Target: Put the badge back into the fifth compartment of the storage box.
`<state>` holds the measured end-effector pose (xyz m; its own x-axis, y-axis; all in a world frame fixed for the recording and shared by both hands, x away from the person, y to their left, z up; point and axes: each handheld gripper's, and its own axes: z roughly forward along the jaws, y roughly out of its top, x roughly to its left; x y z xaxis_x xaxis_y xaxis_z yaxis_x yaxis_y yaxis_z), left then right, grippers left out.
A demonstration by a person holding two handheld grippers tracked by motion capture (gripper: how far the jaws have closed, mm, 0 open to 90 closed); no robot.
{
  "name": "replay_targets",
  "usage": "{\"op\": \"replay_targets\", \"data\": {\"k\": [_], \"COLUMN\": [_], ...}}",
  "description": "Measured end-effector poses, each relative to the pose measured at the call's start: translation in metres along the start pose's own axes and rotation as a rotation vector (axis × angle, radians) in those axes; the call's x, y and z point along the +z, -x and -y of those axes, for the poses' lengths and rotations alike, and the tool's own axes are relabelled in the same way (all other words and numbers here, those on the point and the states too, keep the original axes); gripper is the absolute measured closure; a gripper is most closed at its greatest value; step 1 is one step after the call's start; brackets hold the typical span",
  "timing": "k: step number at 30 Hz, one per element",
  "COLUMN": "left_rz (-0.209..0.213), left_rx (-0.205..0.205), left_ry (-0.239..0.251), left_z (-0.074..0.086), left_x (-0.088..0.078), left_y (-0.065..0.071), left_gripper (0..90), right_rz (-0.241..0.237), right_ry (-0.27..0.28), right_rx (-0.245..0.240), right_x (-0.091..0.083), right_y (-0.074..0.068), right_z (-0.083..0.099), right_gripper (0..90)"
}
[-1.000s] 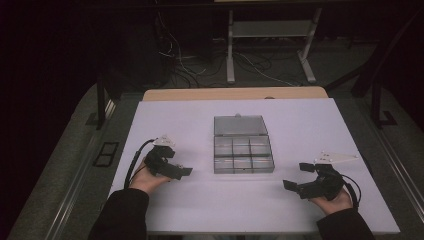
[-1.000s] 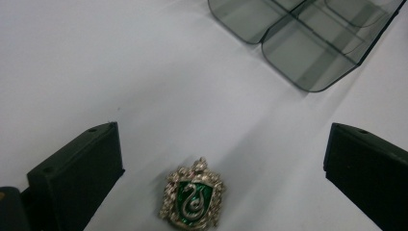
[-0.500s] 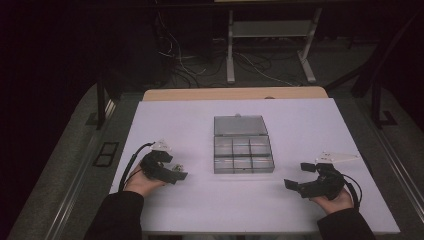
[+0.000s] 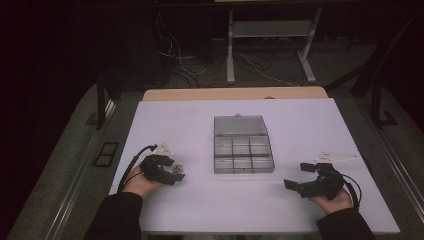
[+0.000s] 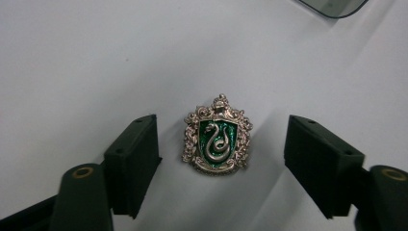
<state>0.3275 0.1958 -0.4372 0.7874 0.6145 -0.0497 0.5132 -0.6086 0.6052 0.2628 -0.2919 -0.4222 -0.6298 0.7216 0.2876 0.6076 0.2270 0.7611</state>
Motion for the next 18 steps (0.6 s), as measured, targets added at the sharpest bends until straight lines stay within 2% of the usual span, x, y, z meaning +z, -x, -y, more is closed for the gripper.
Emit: {"op": "replay_targets", "data": {"k": [3, 5, 9, 14, 18], "left_rz": [-0.014, -0.025, -0.041, -0.045, -0.046], "left_rx": [-0.004, 0.012, 0.018, 0.028, 0.028], "left_ry": [0.003, 0.003, 0.003, 0.015, 0.017], "left_z": [0.0001, -0.0002, -0.0004, -0.0001, 0.0002], "left_x": [0.0013, 0.0011, 0.0007, 0.0009, 0.0007], "left_y": [0.0014, 0.0012, 0.0009, 0.0019, 0.0023], "left_gripper": [33.5, 36.8, 43.8, 55.0, 56.5], "right_rz": [0.000, 0.001, 0.003, 0.004, 0.004], "right_ry": [0.001, 0.000, 0.000, 0.001, 0.001], "right_rx": [0.002, 0.002, 0.005, 0.005, 0.007], "right_x": [-0.0001, -0.0002, -0.0002, -0.0004, -0.0005], "right_y": [0.0000, 0.0001, 0.0003, 0.0006, 0.0007], "right_z": [0.0000, 0.0000, 0.0002, 0.0002, 0.0002], "right_gripper": [0.6, 0.6, 0.6, 0.5, 0.6]}}
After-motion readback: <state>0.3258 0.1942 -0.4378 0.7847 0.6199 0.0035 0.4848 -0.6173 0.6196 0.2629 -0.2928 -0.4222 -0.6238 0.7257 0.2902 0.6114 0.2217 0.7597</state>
